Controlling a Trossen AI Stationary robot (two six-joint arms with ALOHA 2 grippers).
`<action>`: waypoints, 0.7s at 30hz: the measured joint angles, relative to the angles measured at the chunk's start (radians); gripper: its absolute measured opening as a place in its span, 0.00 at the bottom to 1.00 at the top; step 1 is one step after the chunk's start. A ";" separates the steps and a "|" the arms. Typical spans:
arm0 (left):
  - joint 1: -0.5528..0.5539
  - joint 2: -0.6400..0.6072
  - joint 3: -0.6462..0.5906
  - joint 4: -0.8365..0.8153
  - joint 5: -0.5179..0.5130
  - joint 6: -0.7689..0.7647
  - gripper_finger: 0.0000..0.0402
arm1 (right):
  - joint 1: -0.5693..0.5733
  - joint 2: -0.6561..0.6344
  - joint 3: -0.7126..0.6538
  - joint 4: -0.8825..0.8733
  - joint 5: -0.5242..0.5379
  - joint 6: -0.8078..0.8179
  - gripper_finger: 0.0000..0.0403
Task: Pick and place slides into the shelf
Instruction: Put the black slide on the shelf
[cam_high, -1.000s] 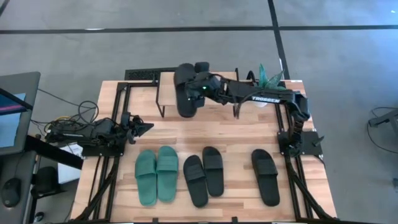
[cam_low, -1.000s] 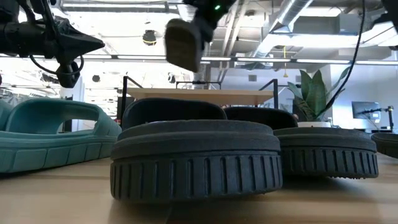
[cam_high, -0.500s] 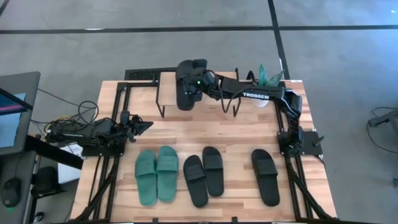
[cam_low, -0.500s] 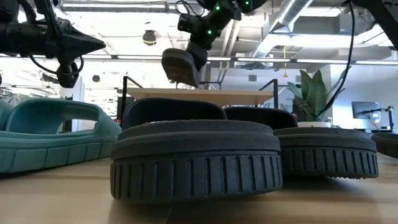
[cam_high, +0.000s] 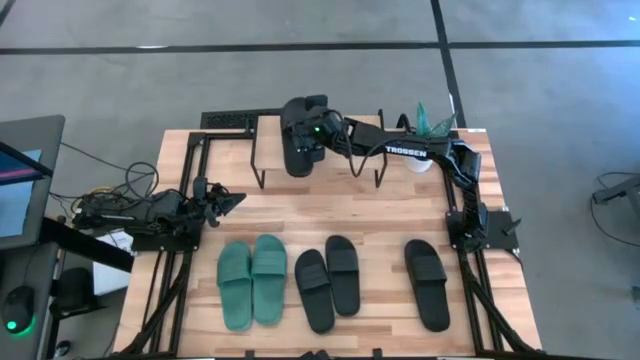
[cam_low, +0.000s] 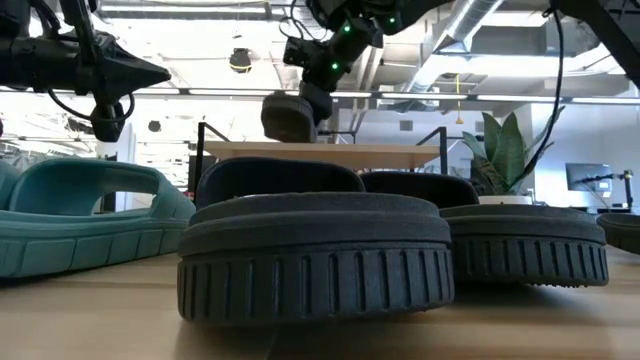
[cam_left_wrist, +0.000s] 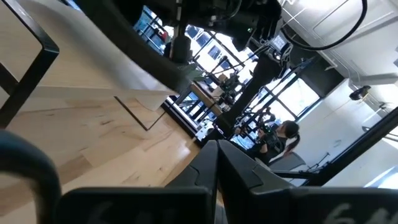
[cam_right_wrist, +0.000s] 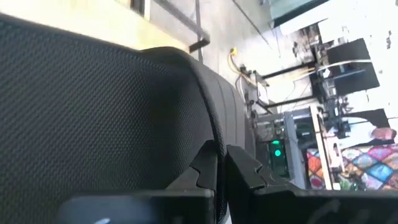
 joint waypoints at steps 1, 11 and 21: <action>0.000 0.000 0.000 0.000 0.000 0.000 0.00 | 0.001 0.000 0.000 -0.009 0.014 0.009 0.00; 0.000 0.000 0.000 -0.001 -0.011 0.003 0.00 | -0.020 0.000 0.113 -0.118 -0.007 0.084 0.00; 0.000 0.000 0.000 -0.001 -0.024 0.006 0.00 | -0.055 0.001 0.166 -0.283 -0.089 0.159 0.00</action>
